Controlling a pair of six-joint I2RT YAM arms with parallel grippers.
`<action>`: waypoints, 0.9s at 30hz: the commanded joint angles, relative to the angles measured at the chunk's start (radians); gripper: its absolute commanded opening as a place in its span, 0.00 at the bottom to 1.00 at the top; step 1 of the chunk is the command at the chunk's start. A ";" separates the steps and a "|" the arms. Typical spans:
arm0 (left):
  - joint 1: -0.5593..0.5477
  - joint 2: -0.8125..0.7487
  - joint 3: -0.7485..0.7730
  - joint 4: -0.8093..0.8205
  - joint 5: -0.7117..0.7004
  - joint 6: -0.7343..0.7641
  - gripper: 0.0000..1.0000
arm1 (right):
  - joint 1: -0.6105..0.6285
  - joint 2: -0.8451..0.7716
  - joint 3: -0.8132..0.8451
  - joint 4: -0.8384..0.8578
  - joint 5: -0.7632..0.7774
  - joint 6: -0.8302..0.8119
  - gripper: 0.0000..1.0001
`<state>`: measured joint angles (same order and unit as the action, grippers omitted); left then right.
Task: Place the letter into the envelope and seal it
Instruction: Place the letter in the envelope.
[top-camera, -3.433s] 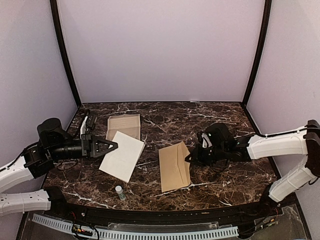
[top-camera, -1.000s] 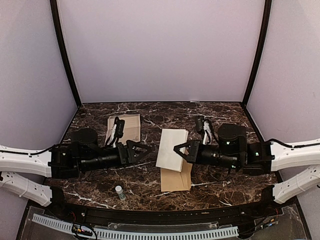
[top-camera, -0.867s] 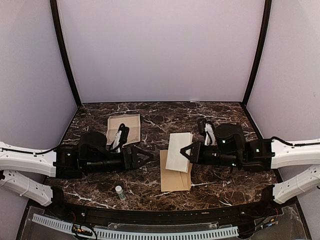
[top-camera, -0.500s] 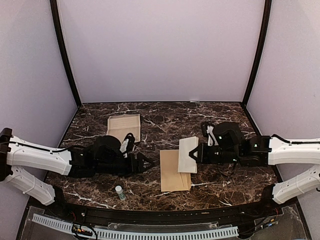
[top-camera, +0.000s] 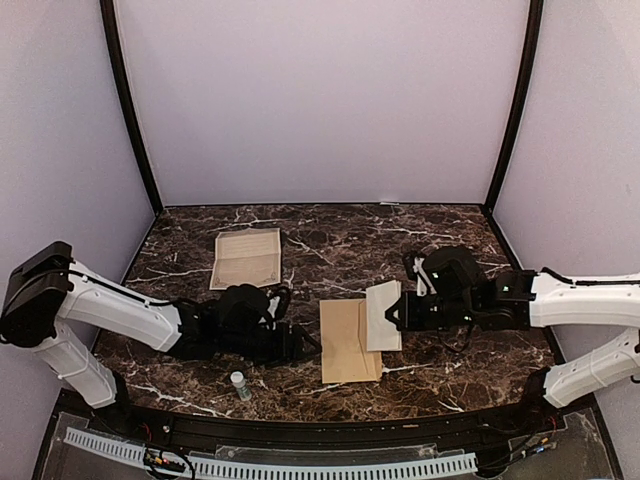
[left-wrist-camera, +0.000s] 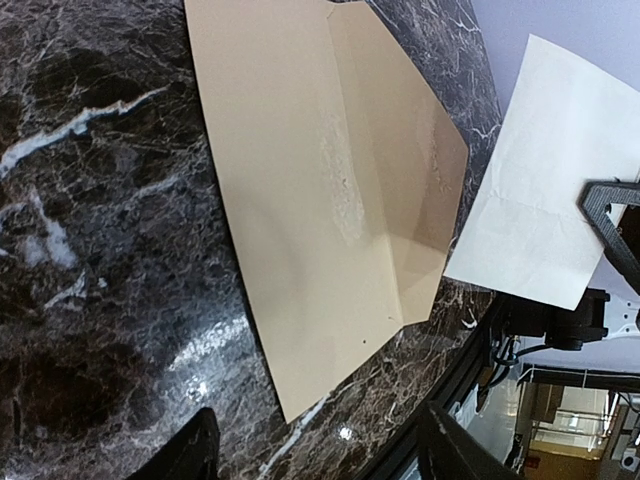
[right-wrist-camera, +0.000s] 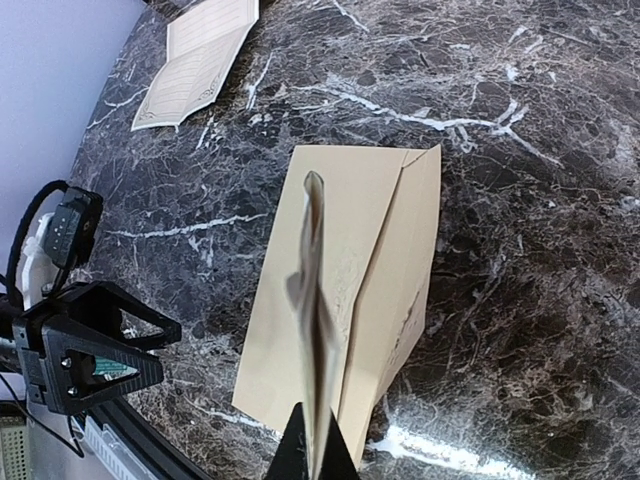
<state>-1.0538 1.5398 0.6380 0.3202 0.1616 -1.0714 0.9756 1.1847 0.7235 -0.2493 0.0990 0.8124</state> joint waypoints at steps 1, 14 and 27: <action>0.004 0.038 0.065 0.006 0.014 0.049 0.65 | -0.039 0.033 -0.015 -0.005 -0.040 -0.029 0.00; 0.031 0.150 0.125 0.014 0.024 0.100 0.60 | -0.071 0.161 -0.015 0.007 -0.086 -0.031 0.00; 0.034 0.226 0.149 0.035 0.037 0.104 0.50 | -0.106 0.219 -0.047 0.002 -0.094 0.024 0.00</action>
<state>-1.0241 1.7496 0.7628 0.3305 0.1833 -0.9829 0.8818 1.3949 0.6930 -0.2508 0.0105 0.8047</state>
